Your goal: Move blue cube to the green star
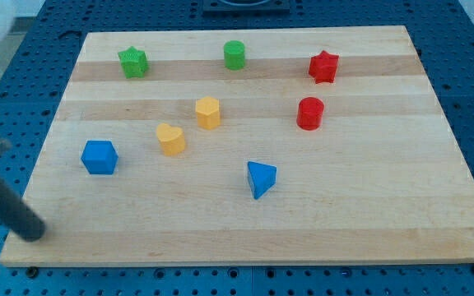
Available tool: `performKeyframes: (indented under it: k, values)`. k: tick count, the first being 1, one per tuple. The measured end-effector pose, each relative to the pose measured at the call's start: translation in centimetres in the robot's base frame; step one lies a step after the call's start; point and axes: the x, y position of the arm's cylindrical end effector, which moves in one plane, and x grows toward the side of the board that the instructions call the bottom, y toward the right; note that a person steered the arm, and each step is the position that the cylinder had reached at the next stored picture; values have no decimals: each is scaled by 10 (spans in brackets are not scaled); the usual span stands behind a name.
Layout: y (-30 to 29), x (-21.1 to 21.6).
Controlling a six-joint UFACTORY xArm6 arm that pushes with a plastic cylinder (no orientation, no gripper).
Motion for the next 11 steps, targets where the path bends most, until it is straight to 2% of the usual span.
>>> performKeyframes:
  k: [1,2,3,7,9,11]
  values:
    - [29,-19]
    - [30,-25]
    - [31,-49]
    - [54,-187]
    - [8,-171]
    - [-6,-164]
